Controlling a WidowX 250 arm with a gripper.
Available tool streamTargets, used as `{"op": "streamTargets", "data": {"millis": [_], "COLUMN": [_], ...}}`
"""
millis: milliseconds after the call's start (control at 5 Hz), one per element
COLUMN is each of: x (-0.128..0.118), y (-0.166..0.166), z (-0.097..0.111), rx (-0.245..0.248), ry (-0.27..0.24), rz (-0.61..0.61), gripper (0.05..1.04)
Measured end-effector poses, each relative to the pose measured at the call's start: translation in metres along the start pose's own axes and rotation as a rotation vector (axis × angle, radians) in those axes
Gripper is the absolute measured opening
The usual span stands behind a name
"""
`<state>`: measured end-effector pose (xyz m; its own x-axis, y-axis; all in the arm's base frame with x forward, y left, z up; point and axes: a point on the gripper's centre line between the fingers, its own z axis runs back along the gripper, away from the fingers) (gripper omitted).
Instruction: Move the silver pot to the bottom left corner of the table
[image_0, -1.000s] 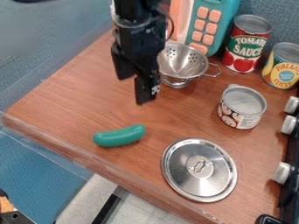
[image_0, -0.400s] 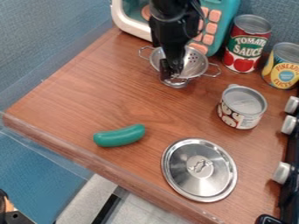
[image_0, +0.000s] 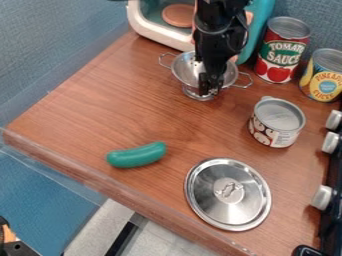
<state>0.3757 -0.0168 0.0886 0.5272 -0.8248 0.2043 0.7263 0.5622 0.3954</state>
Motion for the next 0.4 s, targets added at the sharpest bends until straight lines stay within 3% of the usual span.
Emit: {"op": "streamTargets", "data": {"millis": [400], "x": [0.004], "y": [-0.006], "z": [-0.028], "rx": [-0.048], "ry": [0.031], "rz": [-0.038], "gripper": [0.946]}}
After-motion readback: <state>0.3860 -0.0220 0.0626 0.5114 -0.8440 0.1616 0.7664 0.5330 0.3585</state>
